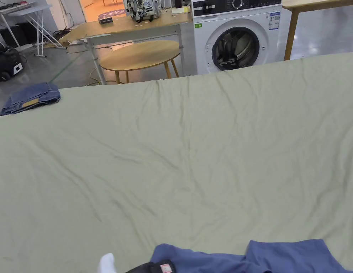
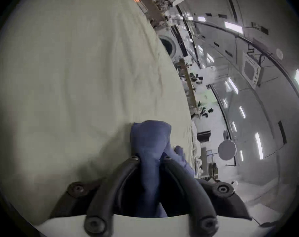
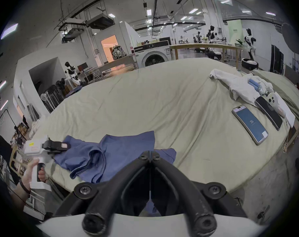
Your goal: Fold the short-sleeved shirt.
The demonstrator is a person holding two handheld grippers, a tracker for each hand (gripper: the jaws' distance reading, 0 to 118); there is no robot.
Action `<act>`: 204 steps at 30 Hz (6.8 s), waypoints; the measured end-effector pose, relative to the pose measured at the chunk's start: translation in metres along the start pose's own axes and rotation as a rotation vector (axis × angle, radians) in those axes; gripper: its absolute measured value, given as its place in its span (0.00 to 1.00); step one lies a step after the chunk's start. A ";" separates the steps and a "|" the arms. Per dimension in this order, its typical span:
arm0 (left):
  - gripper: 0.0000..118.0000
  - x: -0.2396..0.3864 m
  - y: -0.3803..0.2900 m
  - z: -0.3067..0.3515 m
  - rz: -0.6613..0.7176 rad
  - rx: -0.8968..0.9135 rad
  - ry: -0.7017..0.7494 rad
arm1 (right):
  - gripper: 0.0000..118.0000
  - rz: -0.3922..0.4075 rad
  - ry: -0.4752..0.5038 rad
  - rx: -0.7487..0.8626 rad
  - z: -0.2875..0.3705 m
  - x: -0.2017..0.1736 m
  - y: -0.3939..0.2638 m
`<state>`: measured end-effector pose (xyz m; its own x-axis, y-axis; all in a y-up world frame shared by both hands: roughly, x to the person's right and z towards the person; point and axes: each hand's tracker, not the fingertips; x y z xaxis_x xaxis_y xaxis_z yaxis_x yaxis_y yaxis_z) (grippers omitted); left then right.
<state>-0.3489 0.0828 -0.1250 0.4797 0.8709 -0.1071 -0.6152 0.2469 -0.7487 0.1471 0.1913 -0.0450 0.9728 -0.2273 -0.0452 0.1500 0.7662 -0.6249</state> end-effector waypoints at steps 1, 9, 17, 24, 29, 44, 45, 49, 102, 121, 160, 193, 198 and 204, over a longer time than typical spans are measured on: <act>0.06 0.013 0.003 0.019 -0.040 0.078 0.042 | 0.00 0.002 -0.004 -0.001 0.000 0.001 0.000; 0.06 0.140 -0.006 0.041 -0.442 0.160 0.225 | 0.00 -0.041 0.007 -0.004 -0.005 0.006 0.000; 0.06 0.168 -0.087 -0.106 -0.516 -0.194 0.060 | 0.00 -0.070 0.023 0.019 0.007 0.020 -0.009; 0.49 0.178 -0.098 -0.100 -0.645 -0.225 -0.138 | 0.00 -0.082 -0.025 0.003 0.012 0.036 -0.023; 0.14 0.151 -0.092 -0.118 -0.498 -0.270 -0.079 | 0.00 -0.120 -0.034 -0.008 0.010 0.042 -0.028; 0.56 0.150 -0.082 -0.066 -0.666 -0.132 0.047 | 0.00 -0.050 0.304 -0.226 -0.082 -0.029 -0.028; 0.66 0.146 -0.071 -0.054 -0.639 -0.129 0.033 | 0.00 -0.069 0.251 -0.283 -0.096 -0.031 -0.030; 0.66 0.115 -0.039 -0.019 -0.530 -0.062 0.043 | 0.00 0.076 0.093 -0.385 -0.115 -0.040 -0.036; 0.45 0.211 0.038 0.197 -0.944 0.864 0.446 | 0.00 0.173 0.087 0.295 -0.053 -0.029 0.123; 0.00 0.244 -0.016 0.083 -0.989 0.873 0.380 | 0.00 0.253 0.010 0.504 -0.035 -0.074 0.113; 0.72 0.245 -0.029 0.086 -0.996 0.867 0.312 | 1.00 0.225 0.040 0.634 -0.008 -0.087 0.113; 0.72 0.241 -0.026 0.082 -0.959 0.766 0.290 | 1.00 -0.025 0.204 0.386 -0.018 -0.076 0.130; 0.72 0.241 -0.028 0.082 -0.970 0.760 0.293 | 1.00 -0.092 0.254 0.401 -0.016 -0.067 0.130; 0.72 0.241 -0.028 0.082 -0.946 0.769 0.293 | 1.00 -0.062 0.194 0.415 -0.011 -0.069 0.129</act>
<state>-0.2676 0.3202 -0.0767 0.9923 0.1142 0.0481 -0.1120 0.9926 -0.0473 0.0971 0.2996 -0.1312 0.9148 -0.3578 -0.1873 0.3029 0.9147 -0.2675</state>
